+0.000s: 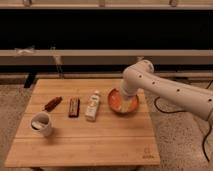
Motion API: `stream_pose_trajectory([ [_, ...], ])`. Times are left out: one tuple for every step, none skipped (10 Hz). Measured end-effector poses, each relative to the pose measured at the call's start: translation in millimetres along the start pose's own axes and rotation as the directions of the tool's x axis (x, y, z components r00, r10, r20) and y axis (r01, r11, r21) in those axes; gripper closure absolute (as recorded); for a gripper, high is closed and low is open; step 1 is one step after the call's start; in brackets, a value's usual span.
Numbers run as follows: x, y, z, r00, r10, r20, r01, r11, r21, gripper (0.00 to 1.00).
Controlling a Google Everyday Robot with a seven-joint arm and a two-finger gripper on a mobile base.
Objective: Place the bottle in the ceramic bowl
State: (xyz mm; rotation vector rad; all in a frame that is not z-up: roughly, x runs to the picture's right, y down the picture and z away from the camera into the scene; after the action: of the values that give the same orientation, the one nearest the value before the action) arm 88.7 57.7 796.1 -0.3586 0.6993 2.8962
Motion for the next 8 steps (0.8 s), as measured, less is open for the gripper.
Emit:
stream_pose_trajectory([
  [1.0,-0.1,0.4,1.000,-0.009,-0.003,0.009,1.000,0.001,0.20],
  [1.0,-0.1,0.3,1.000,-0.009,-0.003,0.009,1.000,0.001,0.20],
  [1.1,-0.1,0.3,1.000,-0.009,-0.003,0.009,1.000,0.001,0.20],
  [1.3,-0.1,0.3,1.000,-0.009,-0.004,0.009,1.000,0.001,0.20],
  [1.3,0.0,0.3,1.000,-0.009,-0.004,0.009,1.000,0.001,0.20],
  [1.3,0.0,0.2,1.000,-0.009,-0.004,0.009,1.000,0.001,0.20],
  [1.3,-0.1,0.3,1.000,-0.009,-0.004,0.009,1.000,0.001,0.20],
  [1.4,0.0,0.3,1.000,-0.009,-0.004,0.009,1.000,0.001,0.20],
])
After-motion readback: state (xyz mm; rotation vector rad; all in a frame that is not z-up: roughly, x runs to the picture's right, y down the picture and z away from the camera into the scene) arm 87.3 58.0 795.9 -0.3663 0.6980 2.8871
